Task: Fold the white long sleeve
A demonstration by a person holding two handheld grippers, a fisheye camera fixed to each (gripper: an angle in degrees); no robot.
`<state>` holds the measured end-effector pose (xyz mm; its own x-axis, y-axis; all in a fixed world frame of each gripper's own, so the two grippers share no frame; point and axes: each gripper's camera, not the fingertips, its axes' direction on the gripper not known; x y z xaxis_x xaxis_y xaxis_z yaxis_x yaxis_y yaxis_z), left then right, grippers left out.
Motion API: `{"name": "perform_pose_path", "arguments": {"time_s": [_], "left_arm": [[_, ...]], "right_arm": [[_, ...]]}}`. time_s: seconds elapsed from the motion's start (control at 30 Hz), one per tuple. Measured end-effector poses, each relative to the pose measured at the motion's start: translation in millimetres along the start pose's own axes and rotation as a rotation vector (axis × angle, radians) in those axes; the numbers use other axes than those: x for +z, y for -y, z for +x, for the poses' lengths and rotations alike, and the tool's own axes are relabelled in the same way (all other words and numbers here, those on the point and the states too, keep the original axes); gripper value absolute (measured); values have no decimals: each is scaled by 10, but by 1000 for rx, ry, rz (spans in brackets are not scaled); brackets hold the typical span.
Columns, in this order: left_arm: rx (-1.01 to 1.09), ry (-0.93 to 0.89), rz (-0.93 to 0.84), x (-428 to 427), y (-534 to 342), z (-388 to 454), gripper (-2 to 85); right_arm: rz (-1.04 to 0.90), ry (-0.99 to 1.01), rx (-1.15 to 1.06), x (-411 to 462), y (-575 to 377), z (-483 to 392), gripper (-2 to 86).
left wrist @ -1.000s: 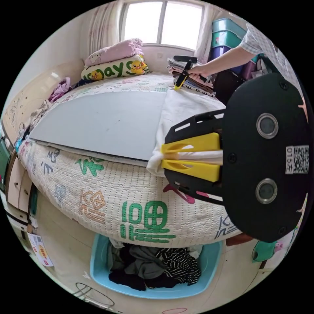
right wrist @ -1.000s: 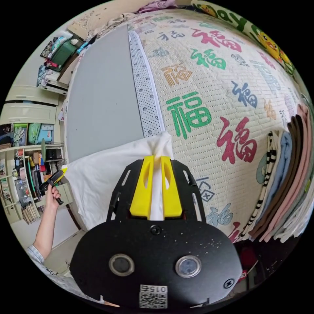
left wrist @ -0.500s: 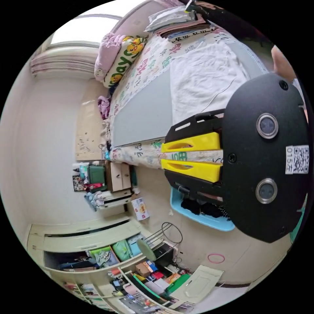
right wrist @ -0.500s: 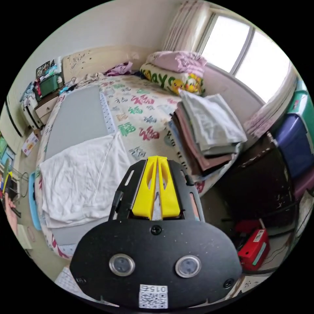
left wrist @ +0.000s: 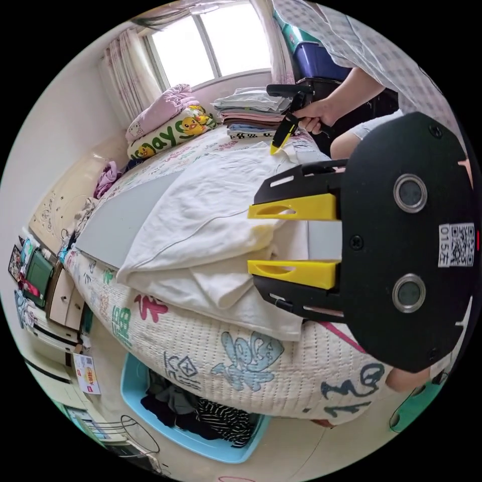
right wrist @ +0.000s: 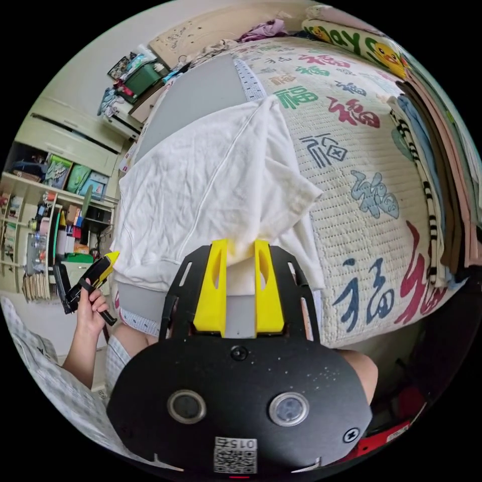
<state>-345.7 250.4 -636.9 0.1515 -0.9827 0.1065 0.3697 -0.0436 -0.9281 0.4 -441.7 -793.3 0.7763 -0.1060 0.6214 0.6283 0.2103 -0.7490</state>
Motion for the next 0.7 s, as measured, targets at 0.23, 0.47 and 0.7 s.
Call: {"name": "perform_pose_path", "arguments": {"time_s": [0.23,0.47,0.7], "left_arm": [[133,52,102,-44,-357,54,64],[148,29,125,-208,-631,31,62],[205,-7,199,-1005,-1115,315,48]], "right_arm": [[44,35,-191,-40,-42,660,62],[-130,193,-170,-200,186,1329,62],[-85,96,-396,-1532,562,865,66]]}}
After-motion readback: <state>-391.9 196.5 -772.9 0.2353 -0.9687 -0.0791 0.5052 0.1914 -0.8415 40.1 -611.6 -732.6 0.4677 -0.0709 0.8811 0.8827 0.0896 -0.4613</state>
